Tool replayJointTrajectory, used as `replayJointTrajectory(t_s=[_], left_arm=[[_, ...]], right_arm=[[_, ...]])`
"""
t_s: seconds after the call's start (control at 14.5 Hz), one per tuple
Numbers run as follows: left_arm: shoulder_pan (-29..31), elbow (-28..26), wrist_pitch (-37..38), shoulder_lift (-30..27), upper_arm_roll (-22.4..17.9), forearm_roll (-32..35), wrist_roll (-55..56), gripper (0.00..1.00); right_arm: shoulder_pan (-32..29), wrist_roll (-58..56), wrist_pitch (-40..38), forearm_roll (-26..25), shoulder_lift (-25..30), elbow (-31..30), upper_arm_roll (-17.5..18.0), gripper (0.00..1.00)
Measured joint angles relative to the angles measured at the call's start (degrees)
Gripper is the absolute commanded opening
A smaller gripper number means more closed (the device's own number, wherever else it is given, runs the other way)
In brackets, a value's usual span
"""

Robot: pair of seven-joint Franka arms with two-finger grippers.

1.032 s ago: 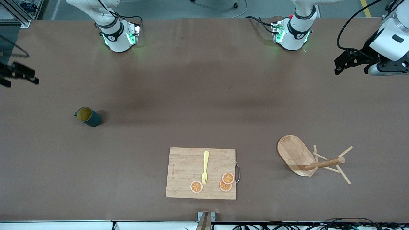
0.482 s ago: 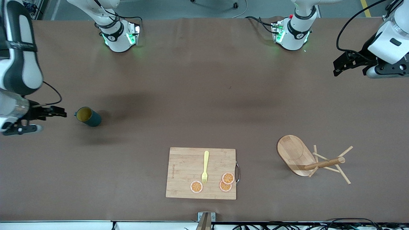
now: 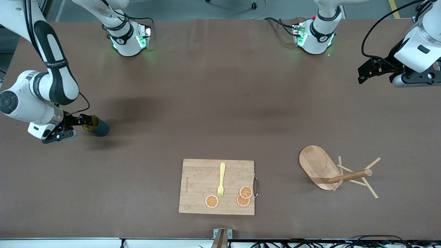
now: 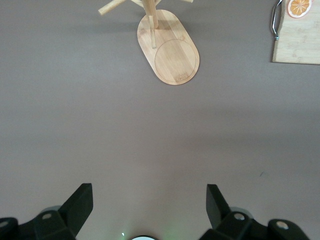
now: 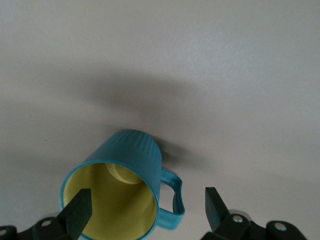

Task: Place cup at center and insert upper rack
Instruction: 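Reach the right gripper to the teal mug and grasp its rim, then lift the teal mug with the right gripper and carry it to the table center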

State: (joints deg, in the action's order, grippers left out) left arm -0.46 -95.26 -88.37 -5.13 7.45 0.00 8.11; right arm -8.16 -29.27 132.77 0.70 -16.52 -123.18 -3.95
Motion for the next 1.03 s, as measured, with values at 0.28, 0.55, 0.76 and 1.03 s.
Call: replayJointTrajectory(t_s=[0.28,0.55,0.76,1.03], left_arm=[[-0.01,-0.25,0.14,0.00,0.09,0.00,0.00,1.00],[-0.01,-0.30,0.15,0.00,0.09,0.00,0.00,1.00],[-0.01,-0.36,0.15,0.00,0.10,0.00,0.00,1.00],[-0.01,-0.39,0.15,0.00,0.12,0.00,0.00,1.00]], right_arm=[[-0.01,-2.99,4.17,0.00,-0.43,-3.09,-0.01,0.02],[-0.04,-3.86,4.06,2.40,-0.47,-3.45,-0.01,0.00],[0.86,-3.93,0.78,5.10,-0.03,-2.53,0.35,0.00],[9.07,10.77,-8.59,6.25,4.98,0.57,0.87,0.00]])
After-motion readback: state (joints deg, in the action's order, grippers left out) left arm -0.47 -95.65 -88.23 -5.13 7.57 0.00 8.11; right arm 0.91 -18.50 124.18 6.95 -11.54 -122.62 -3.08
